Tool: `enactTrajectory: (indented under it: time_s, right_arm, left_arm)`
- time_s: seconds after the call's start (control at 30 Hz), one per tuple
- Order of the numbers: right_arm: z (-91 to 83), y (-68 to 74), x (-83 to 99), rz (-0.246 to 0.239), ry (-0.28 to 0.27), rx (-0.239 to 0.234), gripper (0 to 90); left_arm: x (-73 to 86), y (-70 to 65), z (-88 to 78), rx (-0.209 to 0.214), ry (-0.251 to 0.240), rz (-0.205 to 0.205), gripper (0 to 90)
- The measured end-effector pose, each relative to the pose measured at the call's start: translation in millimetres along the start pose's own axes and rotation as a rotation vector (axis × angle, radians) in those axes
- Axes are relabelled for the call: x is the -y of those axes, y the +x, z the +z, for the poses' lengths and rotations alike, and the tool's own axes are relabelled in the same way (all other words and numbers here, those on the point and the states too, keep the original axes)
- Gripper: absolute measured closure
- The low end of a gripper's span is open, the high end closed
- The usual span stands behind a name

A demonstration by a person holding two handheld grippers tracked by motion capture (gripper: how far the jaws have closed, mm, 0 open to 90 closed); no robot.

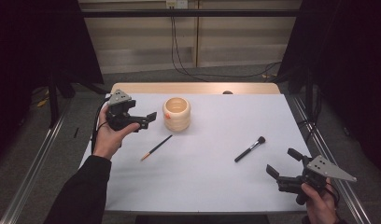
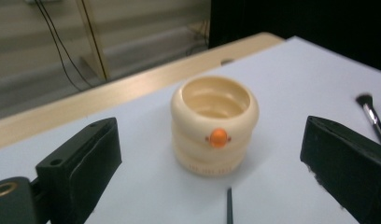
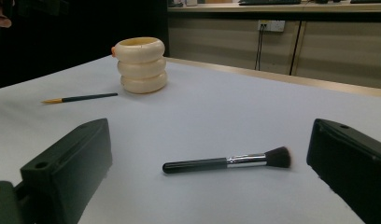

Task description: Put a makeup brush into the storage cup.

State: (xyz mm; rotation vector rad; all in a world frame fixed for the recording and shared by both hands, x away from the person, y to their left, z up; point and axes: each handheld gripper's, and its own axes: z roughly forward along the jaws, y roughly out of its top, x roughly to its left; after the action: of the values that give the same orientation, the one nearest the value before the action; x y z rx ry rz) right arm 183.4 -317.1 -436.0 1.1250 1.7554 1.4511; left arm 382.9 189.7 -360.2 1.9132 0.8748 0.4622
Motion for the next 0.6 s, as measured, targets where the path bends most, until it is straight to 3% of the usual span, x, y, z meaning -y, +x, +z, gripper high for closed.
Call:
enactTrajectory:
  time_s: [0.03,0.13,0.23,0.27,0.37,0.47,0.5,0.57,0.6]
  right_arm:
    - [-0.1,0.1,0.0,0.003,0.000,-0.002,0.0]
    - [-0.1,0.0,0.0,0.000,0.000,0.000,0.0]
    - [0.2,0.1,0.0,0.000,0.000,-0.001,0.0]
    - [0.1,0.1,-0.1,0.000,0.000,0.000,0.0]
    - [0.0,0.1,-0.1,0.002,-0.001,-0.002,0.0]
    - [0.3,0.1,-0.1,0.001,0.000,-0.001,0.0]
    - [0.4,0.0,0.0,-0.002,0.000,-0.001,0.0]
    - [0.3,0.2,-0.1,0.000,0.000,0.000,0.0]
    - [0.2,0.1,-0.1,0.000,0.000,-0.001,0.0]
  left_arm:
    - [0.0,0.0,0.0,0.000,0.000,0.000,5.7]
    - [-2.5,2.0,0.9,0.033,0.089,-0.001,7.7]
    - [-2.2,2.3,2.7,0.029,0.125,0.005,7.9]
    - [-1.2,2.8,4.8,0.016,0.163,0.015,7.9]
    - [0.5,4.0,7.5,0.043,0.194,-0.014,7.9]
    - [1.4,4.3,9.5,0.054,0.227,-0.014,8.0]
    - [1.8,4.8,11.8,0.055,0.277,-0.002,8.1]
    - [2.8,4.1,14.3,0.077,0.297,-0.004,10.3]
    - [3.0,4.3,15.4,0.073,0.322,0.018,10.5]
